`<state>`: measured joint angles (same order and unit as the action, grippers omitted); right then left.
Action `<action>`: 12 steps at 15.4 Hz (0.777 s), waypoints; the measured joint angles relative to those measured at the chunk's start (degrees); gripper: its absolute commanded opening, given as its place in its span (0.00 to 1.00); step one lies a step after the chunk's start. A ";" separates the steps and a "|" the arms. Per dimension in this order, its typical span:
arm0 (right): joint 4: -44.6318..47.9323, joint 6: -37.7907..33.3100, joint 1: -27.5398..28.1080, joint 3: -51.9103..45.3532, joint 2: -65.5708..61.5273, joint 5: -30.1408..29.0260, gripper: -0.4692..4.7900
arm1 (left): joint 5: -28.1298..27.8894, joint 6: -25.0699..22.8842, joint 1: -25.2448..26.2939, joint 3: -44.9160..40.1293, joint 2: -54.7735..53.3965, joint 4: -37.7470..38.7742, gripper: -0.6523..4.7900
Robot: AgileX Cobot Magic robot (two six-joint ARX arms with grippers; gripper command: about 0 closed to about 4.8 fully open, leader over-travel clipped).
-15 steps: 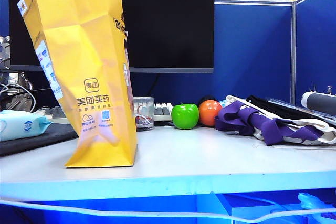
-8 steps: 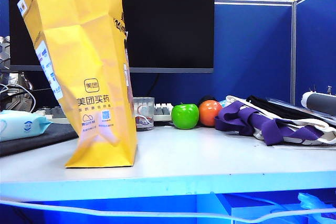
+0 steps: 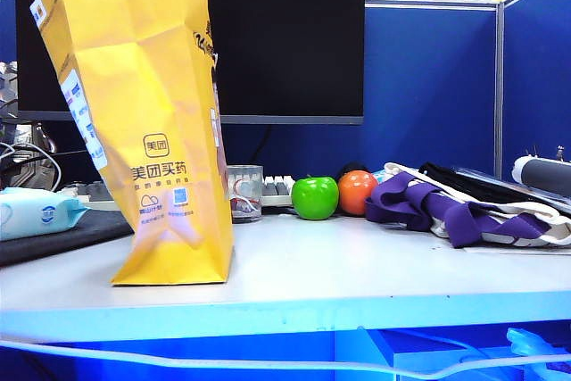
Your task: Pick up the Rubik's Cube and throw it into the yellow paper bag.
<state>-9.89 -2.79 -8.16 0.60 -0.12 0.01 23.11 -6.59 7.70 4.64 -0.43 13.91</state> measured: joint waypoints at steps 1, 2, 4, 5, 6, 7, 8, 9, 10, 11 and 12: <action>0.00 0.00 0.00 0.00 0.00 0.00 0.08 | 0.00 0.00 0.00 -0.87 0.00 -0.37 0.17; 0.00 0.00 0.00 0.00 0.00 0.00 0.08 | -0.04 -0.02 0.00 -2.73 -0.02 -1.46 0.17; 0.04 -0.02 0.00 0.00 0.02 0.00 0.08 | 0.00 0.00 -0.02 -3.17 -0.02 -4.66 0.17; 0.04 0.00 0.00 0.00 0.02 0.00 0.08 | 0.00 -0.02 0.00 -3.34 0.00 -5.49 0.17; 0.04 0.00 0.00 0.00 0.02 0.00 0.08 | 0.00 0.00 0.00 -3.34 0.00 -5.66 0.17; 0.07 -0.02 0.00 0.00 0.02 0.00 0.08 | 0.00 0.00 0.00 -3.34 0.00 -5.66 0.17; 0.07 -0.02 0.00 0.00 0.02 0.00 0.08 | 0.00 0.00 0.00 -3.37 0.00 -5.66 0.17; 0.07 0.00 0.00 0.00 0.02 0.00 0.08 | 0.00 0.00 0.00 -3.37 0.00 -5.66 0.17; 0.07 -0.02 0.00 0.00 0.02 0.00 0.08 | 0.00 0.00 0.00 -3.37 0.00 -5.68 0.17; 0.07 -0.02 0.00 0.00 0.02 -0.02 0.08 | 0.00 0.00 0.00 -3.37 0.00 -5.66 0.17; 0.07 0.00 0.00 0.00 0.02 0.00 0.08 | 0.00 -0.02 0.00 -3.37 0.00 -5.66 0.17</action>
<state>-9.82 -2.79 -8.16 0.60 -0.10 0.01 23.11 -6.61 7.70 1.28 -0.43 8.25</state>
